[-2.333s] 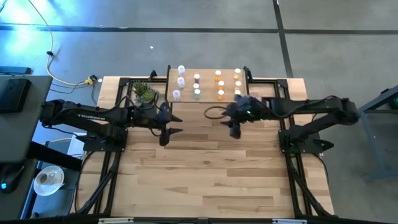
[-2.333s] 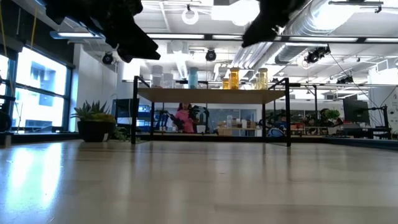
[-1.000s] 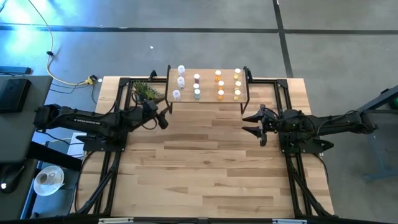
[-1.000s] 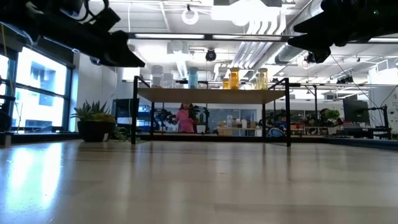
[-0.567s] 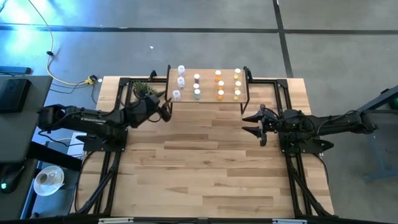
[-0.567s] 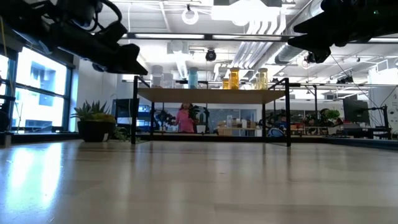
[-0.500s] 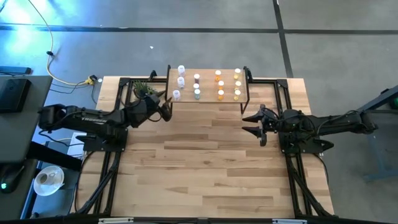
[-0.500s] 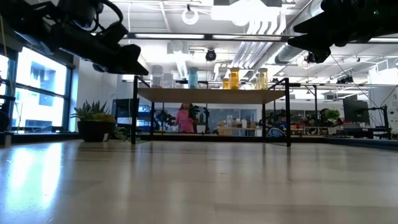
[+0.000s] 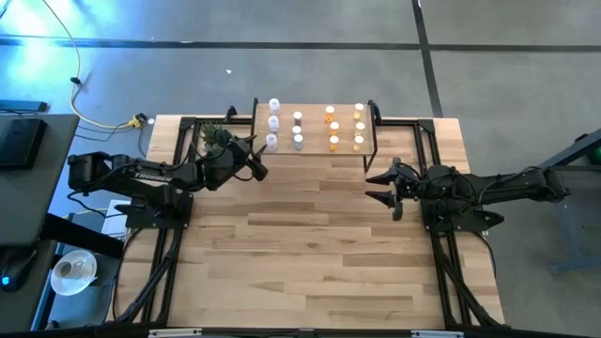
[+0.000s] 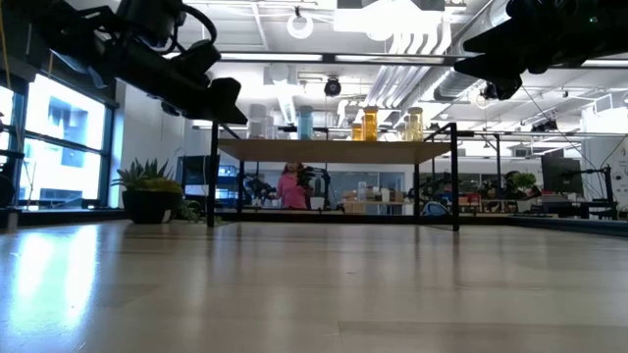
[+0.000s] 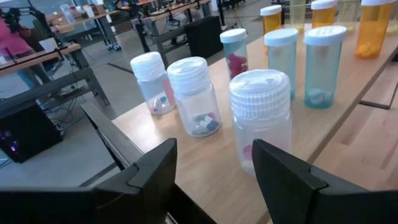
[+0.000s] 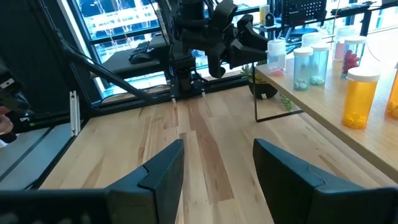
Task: Pick and place medicine bottles onto shelf by color
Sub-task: Adjust the transparent pill bottle on the shelf, then return to Home Position
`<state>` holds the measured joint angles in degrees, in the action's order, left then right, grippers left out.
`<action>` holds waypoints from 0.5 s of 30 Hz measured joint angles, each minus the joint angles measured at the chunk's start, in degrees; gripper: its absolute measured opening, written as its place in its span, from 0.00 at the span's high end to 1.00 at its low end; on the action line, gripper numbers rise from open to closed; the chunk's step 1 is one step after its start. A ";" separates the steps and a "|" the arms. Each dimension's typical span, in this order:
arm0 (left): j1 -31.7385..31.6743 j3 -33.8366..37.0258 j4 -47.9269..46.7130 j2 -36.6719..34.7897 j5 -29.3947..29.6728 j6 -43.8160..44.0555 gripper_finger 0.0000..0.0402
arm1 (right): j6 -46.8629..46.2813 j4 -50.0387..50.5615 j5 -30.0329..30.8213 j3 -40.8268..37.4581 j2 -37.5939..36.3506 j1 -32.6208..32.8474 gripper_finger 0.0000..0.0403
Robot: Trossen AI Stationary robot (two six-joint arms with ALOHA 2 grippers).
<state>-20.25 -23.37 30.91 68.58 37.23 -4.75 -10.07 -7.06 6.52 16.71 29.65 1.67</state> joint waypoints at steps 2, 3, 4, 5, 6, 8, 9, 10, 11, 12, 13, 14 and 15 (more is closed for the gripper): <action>0.02 -0.23 -0.10 0.33 0.94 0.00 0.50 | 0.00 0.21 0.00 0.00 0.00 0.00 0.54; 0.07 -0.24 -0.37 0.21 1.24 0.01 0.50 | 0.00 0.35 0.00 0.00 0.00 0.00 0.54; 0.20 -0.24 -0.99 -0.19 1.33 0.03 0.50 | 0.01 0.52 0.00 0.00 0.00 0.00 0.54; 0.42 -0.24 -1.73 -0.75 1.48 0.08 0.50 | 0.01 0.71 0.00 0.00 0.00 0.00 0.54; 0.71 -0.22 -2.49 -1.40 1.60 0.16 0.50 | 0.02 0.95 0.00 0.00 0.00 0.00 0.54; 1.62 -0.13 -3.58 -3.51 1.66 0.79 0.50 | 0.02 1.57 0.00 0.00 0.00 0.00 0.54; 2.21 -0.13 -3.65 -4.67 1.64 1.16 0.50 | 0.00 1.78 0.00 0.00 0.00 0.00 0.54; 2.81 -0.16 -4.18 -5.91 1.33 1.33 0.50 | 0.02 1.87 0.00 0.00 0.02 0.00 0.54; 3.32 -0.16 -4.99 -7.18 0.56 1.40 0.50 | 0.02 1.87 0.00 0.00 0.02 0.00 0.54; 3.84 -0.16 -5.66 -8.45 -0.26 1.55 0.50 | 0.02 1.87 0.00 0.00 0.02 -0.01 0.54; 4.44 -0.16 -6.08 -9.72 -1.16 1.54 0.50 | 0.11 1.87 0.00 0.00 0.02 -0.01 0.54; 5.06 -0.16 -6.51 -11.04 -2.35 1.58 0.50 | 0.72 1.89 0.00 0.00 0.02 -0.02 0.54; 5.67 -0.16 -7.37 -12.37 -3.50 1.67 0.50 | 1.38 1.89 0.00 0.00 0.02 0.00 0.54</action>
<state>-14.58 -23.53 23.54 56.21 33.73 -3.08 -8.69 -5.17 6.52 16.71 29.67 1.67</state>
